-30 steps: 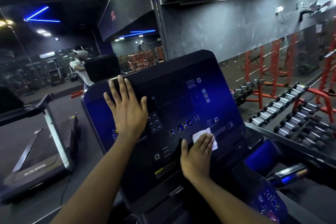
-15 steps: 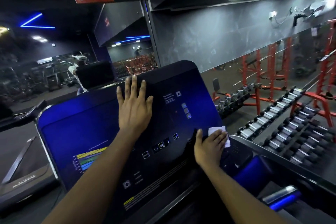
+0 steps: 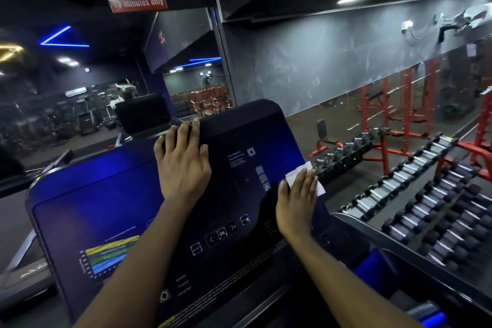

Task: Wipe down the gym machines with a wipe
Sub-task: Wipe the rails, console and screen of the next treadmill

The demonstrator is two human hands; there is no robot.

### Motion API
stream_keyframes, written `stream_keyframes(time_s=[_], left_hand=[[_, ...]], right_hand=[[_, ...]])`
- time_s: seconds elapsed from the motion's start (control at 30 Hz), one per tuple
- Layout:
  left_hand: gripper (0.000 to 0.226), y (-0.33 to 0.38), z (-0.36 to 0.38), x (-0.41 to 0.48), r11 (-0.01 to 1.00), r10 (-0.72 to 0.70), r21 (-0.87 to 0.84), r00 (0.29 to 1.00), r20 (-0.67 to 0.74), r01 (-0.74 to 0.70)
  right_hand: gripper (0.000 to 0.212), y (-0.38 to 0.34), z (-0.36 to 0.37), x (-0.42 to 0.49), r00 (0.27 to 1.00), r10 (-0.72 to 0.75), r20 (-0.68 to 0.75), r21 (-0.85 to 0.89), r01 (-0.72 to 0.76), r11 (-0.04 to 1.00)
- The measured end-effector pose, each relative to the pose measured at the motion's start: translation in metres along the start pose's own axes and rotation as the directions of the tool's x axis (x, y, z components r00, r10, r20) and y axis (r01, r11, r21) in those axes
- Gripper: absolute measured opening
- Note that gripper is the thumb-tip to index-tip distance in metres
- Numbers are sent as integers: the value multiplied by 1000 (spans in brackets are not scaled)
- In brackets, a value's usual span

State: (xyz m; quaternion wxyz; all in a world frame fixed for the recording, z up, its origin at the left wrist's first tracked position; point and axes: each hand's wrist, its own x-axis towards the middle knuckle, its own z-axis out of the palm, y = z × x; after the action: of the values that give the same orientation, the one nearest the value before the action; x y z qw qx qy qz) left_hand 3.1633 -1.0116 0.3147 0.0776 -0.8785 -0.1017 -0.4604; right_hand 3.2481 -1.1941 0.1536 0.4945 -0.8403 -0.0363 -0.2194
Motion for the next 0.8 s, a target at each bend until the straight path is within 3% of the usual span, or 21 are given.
stream_keyframes(time_s=[0.03, 0.1, 0.17, 0.27, 0.37, 0.5, 0.57, 0.63, 0.7, 0.73, 0.8], left_hand=[[55, 2, 0, 2, 1000, -12, 3, 1000, 3, 12], [54, 5, -1, 5, 1000, -26, 8, 1000, 9, 26], [53, 5, -1, 9, 999, -30, 19, 999, 17, 30], [48, 1, -3, 16, 1000, -21, 18, 999, 37, 20], [41, -4, -5, 21, 999, -21, -27, 999, 36, 22], [38, -6, -3, 23, 997, -32, -69, 999, 23, 34], [37, -5, 0, 24, 996, -34, -78, 999, 12, 35], [36, -6, 1, 25, 996, -22, -85, 1000, 8, 23], [36, -6, 2, 25, 997, -13, -82, 1000, 6, 14], [37, -6, 2, 25, 997, -7, -73, 1000, 4, 7], [37, -7, 3, 24, 998, 2, -56, 1000, 0, -2]], right_hand=[[81, -12, 1, -1, 1000, 21, 1, 8, -21, 1000], [79, -30, 6, -31, 989, -141, 35, -12, 142, 990], [75, -35, 5, -76, 914, -366, 174, 15, 369, 929], [73, -26, -2, -87, 815, -511, 273, 27, 525, 851], [69, -38, -3, -28, 860, -481, 169, -67, 497, 865], [72, -78, -1, 25, 952, -287, 103, -33, 291, 956], [72, -85, 3, 2, 895, -420, 147, -48, 431, 901], [72, -80, 2, -29, 765, -588, 264, -49, 619, 784], [70, -72, 0, -20, 689, -667, 283, -81, 710, 699], [69, -73, -1, -1, 697, -669, 259, -101, 708, 699], [68, -89, -3, 37, 793, -577, 198, -115, 603, 789]])
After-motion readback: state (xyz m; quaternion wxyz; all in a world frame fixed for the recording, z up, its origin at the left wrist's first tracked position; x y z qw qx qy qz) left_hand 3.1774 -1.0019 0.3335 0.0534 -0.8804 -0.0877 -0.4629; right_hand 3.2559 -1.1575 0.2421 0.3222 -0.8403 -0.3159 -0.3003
